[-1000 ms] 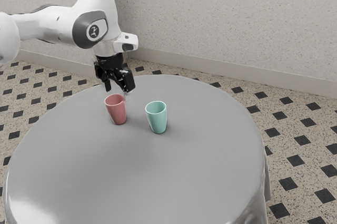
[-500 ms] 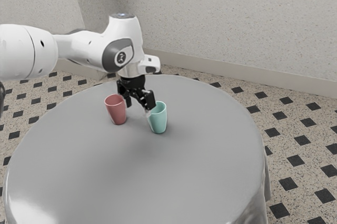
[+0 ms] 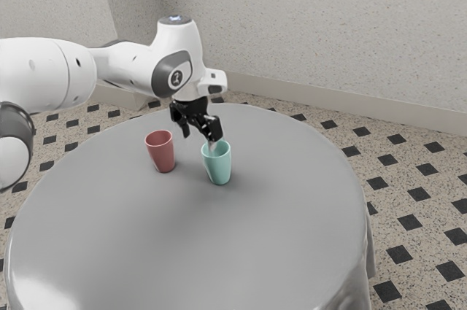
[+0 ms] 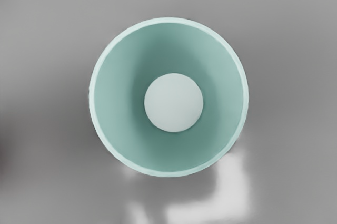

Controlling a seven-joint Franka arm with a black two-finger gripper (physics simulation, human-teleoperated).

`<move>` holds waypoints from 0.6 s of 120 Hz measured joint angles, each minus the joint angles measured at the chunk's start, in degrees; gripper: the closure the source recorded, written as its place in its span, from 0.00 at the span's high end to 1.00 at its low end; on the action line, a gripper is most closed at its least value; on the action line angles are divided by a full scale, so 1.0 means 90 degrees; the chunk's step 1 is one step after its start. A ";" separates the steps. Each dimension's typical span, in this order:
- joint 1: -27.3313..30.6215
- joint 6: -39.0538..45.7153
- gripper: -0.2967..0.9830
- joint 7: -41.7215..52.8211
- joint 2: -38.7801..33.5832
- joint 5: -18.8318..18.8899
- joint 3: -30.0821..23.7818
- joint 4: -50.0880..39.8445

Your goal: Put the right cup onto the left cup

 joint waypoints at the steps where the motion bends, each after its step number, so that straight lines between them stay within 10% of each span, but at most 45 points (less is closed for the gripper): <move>1: 0.0012 -0.0001 0.77 0.0006 0.0023 -0.0012 0.0001 0.0025; 72: 0.0366 0.0037 0.77 0.0590 0.1322 -0.0335 0.0062 0.1323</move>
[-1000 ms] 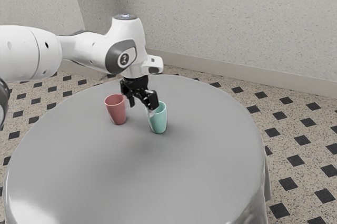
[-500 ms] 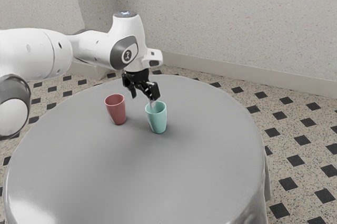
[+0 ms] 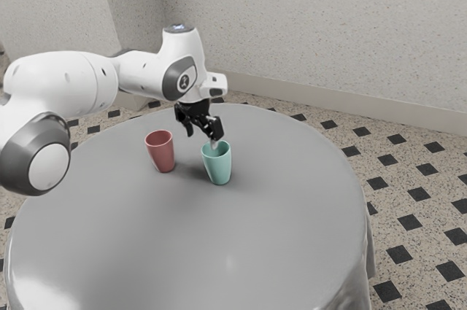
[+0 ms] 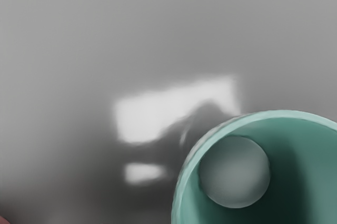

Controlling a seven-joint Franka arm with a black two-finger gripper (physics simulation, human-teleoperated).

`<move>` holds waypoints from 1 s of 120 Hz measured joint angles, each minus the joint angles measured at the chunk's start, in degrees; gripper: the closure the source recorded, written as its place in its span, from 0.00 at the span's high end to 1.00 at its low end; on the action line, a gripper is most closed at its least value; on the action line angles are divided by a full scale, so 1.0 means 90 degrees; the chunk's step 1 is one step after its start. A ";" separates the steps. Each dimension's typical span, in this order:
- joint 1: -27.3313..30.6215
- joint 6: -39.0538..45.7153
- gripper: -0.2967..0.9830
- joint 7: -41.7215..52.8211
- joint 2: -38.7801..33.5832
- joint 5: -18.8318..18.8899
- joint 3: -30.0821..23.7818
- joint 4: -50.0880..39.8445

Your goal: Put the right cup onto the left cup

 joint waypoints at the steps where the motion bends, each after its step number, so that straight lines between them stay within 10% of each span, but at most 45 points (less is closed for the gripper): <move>1: 0.0006 0.0001 0.77 0.0009 0.0021 -0.0008 0.0001 0.0018; 48: 0.0032 0.0334 0.76 0.0321 0.0416 -0.0141 -0.0050 0.0162; 80: 0.0013 0.0422 0.32 0.0426 0.0420 -0.0559 -0.0049 0.0118; 120: -0.0007 0.0434 0.18 0.0476 0.0340 -0.0631 -0.0049 0.0063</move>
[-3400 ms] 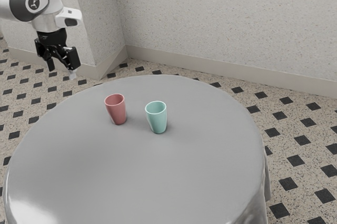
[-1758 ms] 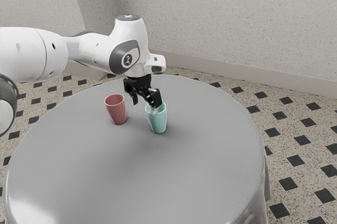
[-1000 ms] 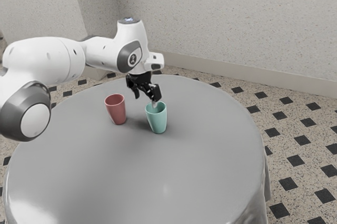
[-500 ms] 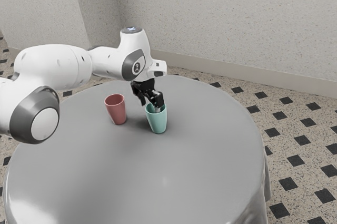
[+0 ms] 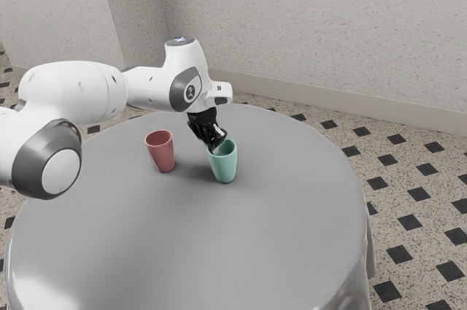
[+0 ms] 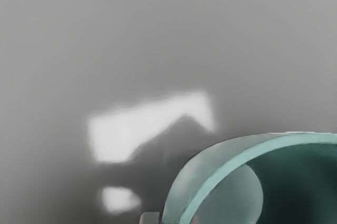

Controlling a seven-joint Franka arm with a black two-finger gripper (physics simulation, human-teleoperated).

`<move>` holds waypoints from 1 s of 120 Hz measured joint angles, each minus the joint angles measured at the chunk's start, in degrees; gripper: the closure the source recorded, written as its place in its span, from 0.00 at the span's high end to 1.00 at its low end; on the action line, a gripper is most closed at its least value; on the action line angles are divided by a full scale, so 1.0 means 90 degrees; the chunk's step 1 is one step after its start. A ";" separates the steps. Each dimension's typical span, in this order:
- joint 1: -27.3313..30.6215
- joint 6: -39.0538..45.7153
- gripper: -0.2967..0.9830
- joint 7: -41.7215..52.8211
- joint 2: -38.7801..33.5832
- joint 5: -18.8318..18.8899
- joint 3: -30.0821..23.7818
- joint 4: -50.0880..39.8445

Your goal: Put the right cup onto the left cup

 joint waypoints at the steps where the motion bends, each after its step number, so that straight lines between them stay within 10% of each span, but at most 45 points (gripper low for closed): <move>1: 0.0000 -0.0001 0.18 0.0001 -0.0004 -0.0001 0.0000 -0.0003; 60: 0.0555 -0.1239 0.15 0.0036 -0.1884 0.0135 -0.0009 -0.0645; 120: 0.1675 -0.2528 0.15 0.0788 -0.1521 0.0121 -0.0049 0.0187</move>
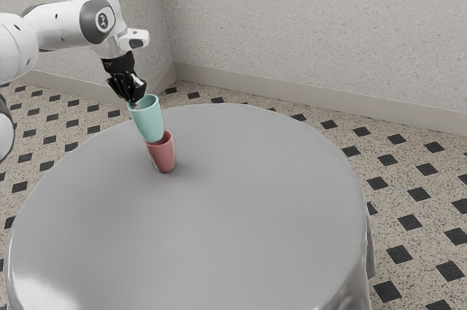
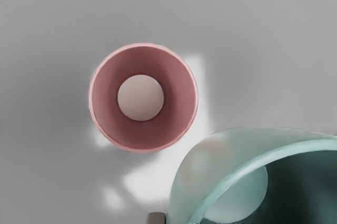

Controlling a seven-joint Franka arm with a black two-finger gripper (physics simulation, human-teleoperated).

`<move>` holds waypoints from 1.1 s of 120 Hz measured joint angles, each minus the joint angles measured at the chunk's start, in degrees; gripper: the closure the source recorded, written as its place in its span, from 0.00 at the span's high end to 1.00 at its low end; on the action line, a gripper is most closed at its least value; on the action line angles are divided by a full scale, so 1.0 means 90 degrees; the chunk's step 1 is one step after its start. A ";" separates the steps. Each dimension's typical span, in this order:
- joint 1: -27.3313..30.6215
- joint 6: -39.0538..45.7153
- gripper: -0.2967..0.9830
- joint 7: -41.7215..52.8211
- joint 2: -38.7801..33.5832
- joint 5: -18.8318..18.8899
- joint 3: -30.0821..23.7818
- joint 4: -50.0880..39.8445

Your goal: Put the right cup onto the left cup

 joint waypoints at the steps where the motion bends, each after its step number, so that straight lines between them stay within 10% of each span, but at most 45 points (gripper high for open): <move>1: 0.0011 -0.0007 0.15 0.0014 0.0019 -0.0001 0.0000 0.0022; 132: 0.0381 -0.0421 0.15 0.1229 0.1555 -0.0344 -0.0068 0.1943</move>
